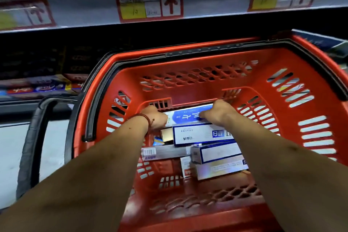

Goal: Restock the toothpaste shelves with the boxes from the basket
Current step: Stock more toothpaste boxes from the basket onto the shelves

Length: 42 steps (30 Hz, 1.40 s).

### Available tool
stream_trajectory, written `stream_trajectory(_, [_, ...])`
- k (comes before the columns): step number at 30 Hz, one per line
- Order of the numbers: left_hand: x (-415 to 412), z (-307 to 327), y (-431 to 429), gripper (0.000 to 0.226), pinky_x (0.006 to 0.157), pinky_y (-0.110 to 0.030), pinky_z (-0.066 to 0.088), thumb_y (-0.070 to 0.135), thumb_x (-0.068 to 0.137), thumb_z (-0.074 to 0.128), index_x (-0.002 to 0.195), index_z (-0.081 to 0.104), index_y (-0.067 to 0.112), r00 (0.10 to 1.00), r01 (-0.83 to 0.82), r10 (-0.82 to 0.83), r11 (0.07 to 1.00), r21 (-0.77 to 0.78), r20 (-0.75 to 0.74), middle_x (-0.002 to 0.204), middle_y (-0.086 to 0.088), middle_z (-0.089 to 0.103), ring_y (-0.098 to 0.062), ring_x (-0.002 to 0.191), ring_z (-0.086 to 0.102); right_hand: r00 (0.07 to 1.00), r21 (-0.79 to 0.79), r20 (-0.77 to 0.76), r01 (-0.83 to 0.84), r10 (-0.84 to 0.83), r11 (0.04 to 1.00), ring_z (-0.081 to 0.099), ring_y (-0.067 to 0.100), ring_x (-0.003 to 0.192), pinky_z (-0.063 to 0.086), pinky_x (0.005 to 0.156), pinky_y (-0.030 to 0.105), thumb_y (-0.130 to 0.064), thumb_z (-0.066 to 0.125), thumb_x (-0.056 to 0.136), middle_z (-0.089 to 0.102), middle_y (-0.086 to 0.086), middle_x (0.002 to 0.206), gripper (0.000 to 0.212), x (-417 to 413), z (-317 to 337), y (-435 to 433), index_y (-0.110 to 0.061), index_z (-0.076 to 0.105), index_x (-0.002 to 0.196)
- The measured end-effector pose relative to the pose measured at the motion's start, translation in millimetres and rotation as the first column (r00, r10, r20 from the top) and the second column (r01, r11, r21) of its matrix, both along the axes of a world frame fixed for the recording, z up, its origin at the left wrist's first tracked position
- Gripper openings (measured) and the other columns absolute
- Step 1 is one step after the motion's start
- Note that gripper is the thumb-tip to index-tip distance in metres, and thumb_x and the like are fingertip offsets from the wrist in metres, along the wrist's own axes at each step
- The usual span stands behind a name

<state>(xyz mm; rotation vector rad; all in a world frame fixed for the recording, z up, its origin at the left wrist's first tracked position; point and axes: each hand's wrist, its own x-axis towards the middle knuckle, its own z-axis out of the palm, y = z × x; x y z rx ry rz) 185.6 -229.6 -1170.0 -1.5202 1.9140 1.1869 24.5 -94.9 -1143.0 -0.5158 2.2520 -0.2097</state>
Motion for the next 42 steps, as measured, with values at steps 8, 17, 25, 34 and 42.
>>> stream_trajectory(8, [8,50,1,0.017,0.077,-0.043,0.064,0.019,0.079,0.067,0.091,0.072,0.007,0.980,-0.150,0.137,0.985,-0.085,-0.146,0.090,-0.012,0.075,-0.031,0.082,0.074,0.959,-0.250,0.102,0.283,-0.266,0.926,0.057,0.029,0.097,0.049,0.089,0.038,-0.034,0.073,0.088,0.060,0.008,0.107,0.036,4,59,13,-0.011,0.051,0.105])
stream_trajectory(17, [31,196,-6,0.032,0.062,-0.036,0.055,0.027,0.074,0.074,0.088,0.065,-0.001,0.946,-0.139,0.085,0.978,-0.153,-0.313,0.061,-0.014,0.060,-0.033,0.062,0.068,0.966,-0.425,-0.061,0.203,-0.252,0.882,0.061,0.030,0.099,0.051,0.090,0.035,-0.033,0.076,0.085,0.063,0.013,0.108,0.032,31,190,30,-0.010,0.053,0.087])
stream_trajectory(25, [78,290,-9,0.025,0.063,-0.041,0.056,0.020,0.068,0.081,0.085,0.067,0.008,0.758,-0.355,0.245,0.932,-0.068,-0.605,0.069,-0.008,0.058,-0.024,0.063,0.058,0.937,-0.703,-0.081,0.189,-0.341,0.685,0.063,0.028,0.091,0.045,0.074,0.035,-0.029,0.073,0.083,0.068,0.011,0.108,0.035,66,265,26,-0.002,0.066,0.104])
stream_trajectory(34, [130,312,-26,0.028,0.078,-0.041,0.063,-0.003,0.089,0.073,0.109,0.061,0.013,0.309,-0.555,0.310,0.826,0.094,-0.899,0.101,-0.010,0.070,-0.022,0.086,0.073,0.927,-0.867,0.128,0.278,-0.353,0.414,0.062,0.025,0.112,0.049,0.104,0.048,-0.023,0.074,0.083,0.053,0.006,0.133,0.056,110,274,-5,-0.017,0.055,0.136])
stream_trajectory(42, [160,309,-46,0.034,0.083,-0.039,0.062,0.001,0.090,0.072,0.123,0.065,0.001,0.236,-0.525,0.377,0.825,0.209,-0.896,0.106,-0.014,0.076,-0.021,0.092,0.074,0.950,-0.944,0.069,0.160,-0.303,0.287,0.057,-0.005,0.100,0.046,0.089,0.008,-0.006,0.070,0.086,0.048,0.000,0.130,0.055,129,275,-20,-0.011,0.054,0.138])
